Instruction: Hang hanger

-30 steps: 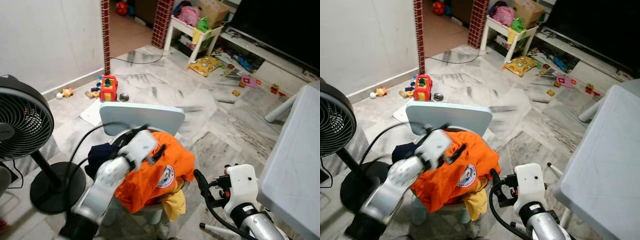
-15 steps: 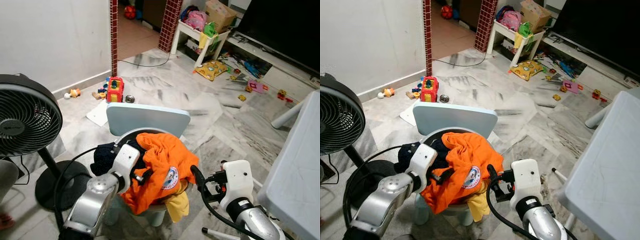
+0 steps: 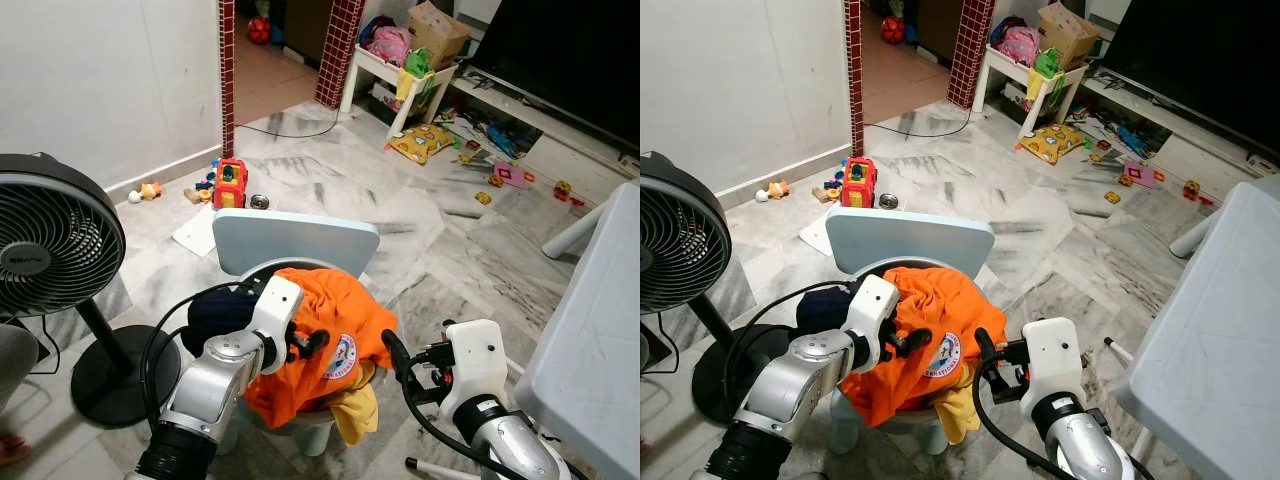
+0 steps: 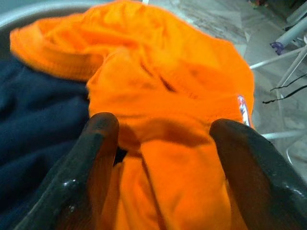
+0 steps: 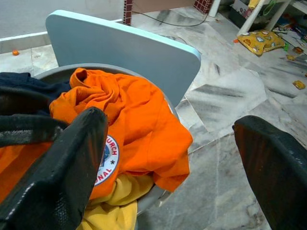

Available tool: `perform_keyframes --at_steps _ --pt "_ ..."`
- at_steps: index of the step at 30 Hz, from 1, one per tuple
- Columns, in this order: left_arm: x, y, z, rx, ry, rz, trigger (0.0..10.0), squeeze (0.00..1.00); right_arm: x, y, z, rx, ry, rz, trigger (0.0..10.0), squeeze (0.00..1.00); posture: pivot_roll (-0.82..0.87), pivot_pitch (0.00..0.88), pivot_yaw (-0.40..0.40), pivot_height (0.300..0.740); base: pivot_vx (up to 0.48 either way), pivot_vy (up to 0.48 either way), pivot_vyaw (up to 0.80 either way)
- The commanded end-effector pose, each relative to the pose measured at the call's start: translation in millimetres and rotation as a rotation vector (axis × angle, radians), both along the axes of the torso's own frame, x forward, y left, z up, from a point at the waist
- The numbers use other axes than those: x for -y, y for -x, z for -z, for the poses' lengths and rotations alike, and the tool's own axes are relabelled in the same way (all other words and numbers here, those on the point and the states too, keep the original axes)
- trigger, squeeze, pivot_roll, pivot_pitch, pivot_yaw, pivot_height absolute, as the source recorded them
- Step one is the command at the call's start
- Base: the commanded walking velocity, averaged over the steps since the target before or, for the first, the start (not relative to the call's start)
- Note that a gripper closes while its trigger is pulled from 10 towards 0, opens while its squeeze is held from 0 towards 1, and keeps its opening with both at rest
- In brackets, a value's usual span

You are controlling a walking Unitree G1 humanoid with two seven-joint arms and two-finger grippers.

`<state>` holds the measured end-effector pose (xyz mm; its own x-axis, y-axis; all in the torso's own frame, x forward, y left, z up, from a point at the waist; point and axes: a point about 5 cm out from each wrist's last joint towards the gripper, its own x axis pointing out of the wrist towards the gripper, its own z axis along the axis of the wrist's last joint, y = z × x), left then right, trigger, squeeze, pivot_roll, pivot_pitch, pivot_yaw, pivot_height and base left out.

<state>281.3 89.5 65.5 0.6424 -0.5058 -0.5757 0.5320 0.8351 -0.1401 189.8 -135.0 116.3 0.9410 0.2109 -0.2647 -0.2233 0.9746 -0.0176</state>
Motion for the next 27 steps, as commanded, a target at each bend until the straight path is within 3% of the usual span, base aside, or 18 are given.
perform_keyframes --at_steps 1,7,11,12,14,15,27 --pt "1.6 2.7 -1 -0.024 0.020 -0.026 10.0 0.00 4.4 0.3 2 -0.007 0.013 0.021 10.0 0.00 -0.01 0.062 -0.158 0.740 0.000 0.000 0.00" --pt "-3.6 7.7 2 -0.062 0.019 -0.064 10.0 0.00 2.5 -1.0 3 -0.009 0.008 0.012 10.0 0.00 0.00 0.060 -0.163 0.740 0.000 0.000 0.00" --pt "4.2 5.9 7 -0.075 0.028 -0.055 9.9 0.00 2.4 -2.9 2 -0.005 0.008 0.010 10.0 0.00 -0.01 0.056 -0.163 0.740 0.000 0.000 0.00" --pt "5.2 5.1 7 -0.076 0.029 -0.054 9.0 0.00 2.4 -3.1 3 -0.004 0.008 0.010 10.0 0.00 -0.01 0.055 -0.162 0.740 0.000 0.000 0.00" --pt "6.4 4.2 7 -0.076 0.032 -0.055 9.0 0.00 2.5 -3.1 3 -0.004 0.008 0.010 10.0 0.00 -0.01 0.055 -0.162 0.740 0.000 0.000 0.00" --pt "11.2 -1.4 8 -0.071 0.041 -0.055 0.0 0.00 3.2 -2.8 2 -0.001 0.011 0.013 10.0 0.00 -0.02 0.048 -0.159 0.740 0.000 0.000 0.00" --pt "14.8 -17.3 8 -0.039 0.040 -0.058 0.0 0.00 7.4 -6.4 0 0.012 0.020 0.030 10.0 0.00 -0.03 0.041 -0.149 0.740 0.000 0.000 0.00"
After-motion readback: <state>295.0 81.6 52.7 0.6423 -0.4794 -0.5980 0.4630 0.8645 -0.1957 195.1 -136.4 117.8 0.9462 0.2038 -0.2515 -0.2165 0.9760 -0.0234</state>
